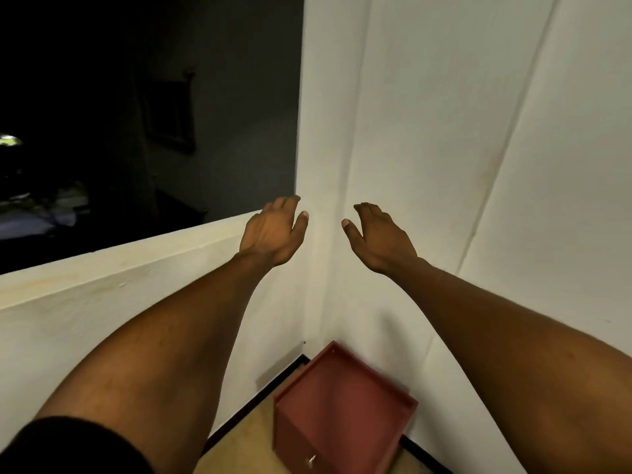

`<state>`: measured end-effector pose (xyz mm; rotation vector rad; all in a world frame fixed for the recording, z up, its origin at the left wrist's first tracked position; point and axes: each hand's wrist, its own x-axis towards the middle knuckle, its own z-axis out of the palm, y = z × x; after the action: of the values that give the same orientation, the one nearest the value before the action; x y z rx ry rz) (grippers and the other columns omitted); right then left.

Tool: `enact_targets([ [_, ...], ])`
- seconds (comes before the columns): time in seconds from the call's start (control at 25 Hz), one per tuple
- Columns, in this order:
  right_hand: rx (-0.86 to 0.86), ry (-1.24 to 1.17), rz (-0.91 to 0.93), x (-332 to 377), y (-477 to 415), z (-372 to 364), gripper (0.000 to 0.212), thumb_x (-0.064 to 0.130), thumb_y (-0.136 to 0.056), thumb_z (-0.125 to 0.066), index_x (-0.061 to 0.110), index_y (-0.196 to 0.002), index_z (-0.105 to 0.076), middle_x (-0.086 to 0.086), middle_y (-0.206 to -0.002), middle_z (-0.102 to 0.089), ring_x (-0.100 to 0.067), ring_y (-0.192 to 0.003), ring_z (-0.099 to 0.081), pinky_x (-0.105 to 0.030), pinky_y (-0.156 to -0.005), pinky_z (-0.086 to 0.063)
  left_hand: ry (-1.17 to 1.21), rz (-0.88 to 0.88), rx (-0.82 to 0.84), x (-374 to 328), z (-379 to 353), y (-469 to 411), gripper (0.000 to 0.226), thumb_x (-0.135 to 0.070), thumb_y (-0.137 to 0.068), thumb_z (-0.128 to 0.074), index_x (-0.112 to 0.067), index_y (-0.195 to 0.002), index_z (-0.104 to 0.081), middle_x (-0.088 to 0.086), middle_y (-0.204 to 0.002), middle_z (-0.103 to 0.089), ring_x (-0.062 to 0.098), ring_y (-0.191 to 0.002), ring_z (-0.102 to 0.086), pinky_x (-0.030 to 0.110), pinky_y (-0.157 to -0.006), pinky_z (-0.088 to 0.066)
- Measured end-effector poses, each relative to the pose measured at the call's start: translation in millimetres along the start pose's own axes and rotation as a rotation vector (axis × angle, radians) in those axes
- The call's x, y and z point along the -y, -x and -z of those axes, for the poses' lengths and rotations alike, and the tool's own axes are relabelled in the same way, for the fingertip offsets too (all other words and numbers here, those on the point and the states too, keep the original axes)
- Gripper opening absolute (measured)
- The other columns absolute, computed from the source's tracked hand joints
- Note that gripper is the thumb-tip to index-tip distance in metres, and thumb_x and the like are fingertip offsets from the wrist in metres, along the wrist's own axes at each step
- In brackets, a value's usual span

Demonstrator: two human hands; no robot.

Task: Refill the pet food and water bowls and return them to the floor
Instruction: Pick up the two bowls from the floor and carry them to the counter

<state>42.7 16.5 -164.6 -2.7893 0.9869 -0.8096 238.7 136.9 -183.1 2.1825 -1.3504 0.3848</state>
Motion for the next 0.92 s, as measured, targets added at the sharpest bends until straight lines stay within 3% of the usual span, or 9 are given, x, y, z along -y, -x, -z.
enact_targets([
  [0.28,0.265,-0.123,0.145,124,-12,-155,0.064,0.053,-0.113,-0.036,0.012,-0.162,-0.041,-0.006,-0.171,-0.039,-0.031,-0.154,-0.041,-0.051,-0.116,-0.044,-0.005,0.312,0.081,188,-3,103,0.056,-0.05,-0.111,-0.029,-0.019,-0.157,-0.043,0.01,-0.153,-0.057,0.034,-0.136,-0.057,0.048,-0.103,-0.05],
  [0.52,0.55,-0.257,0.171,221,30,-307,0.064,0.053,-0.112,-0.04,0.009,-0.158,-0.047,-0.011,-0.166,-0.044,-0.034,-0.149,-0.047,-0.048,-0.117,-0.043,0.03,0.699,0.156,314,-23,233,0.053,-0.049,-0.112,-0.032,-0.021,-0.155,-0.045,0.01,-0.148,-0.06,0.033,-0.137,-0.056,0.047,-0.108,-0.047],
  [0.68,0.829,-0.328,0.169,269,102,-421,0.066,0.056,-0.111,-0.042,0.011,-0.159,-0.047,-0.01,-0.167,-0.045,-0.031,-0.148,-0.049,-0.045,-0.121,-0.039,0.079,0.984,0.249,363,-80,333,0.054,-0.051,-0.111,-0.032,-0.021,-0.153,-0.048,0.008,-0.149,-0.062,0.03,-0.136,-0.058,0.045,-0.109,-0.047],
  [0.92,1.133,-0.337,0.263,263,206,-595,0.057,0.046,-0.111,-0.05,0.004,-0.15,-0.054,-0.019,-0.156,-0.055,-0.037,-0.141,-0.054,-0.045,-0.113,-0.045,0.168,1.282,0.344,410,-207,471,0.052,-0.049,-0.11,-0.037,-0.02,-0.15,-0.051,0.008,-0.146,-0.065,0.032,-0.13,-0.062,0.044,-0.104,-0.049],
])
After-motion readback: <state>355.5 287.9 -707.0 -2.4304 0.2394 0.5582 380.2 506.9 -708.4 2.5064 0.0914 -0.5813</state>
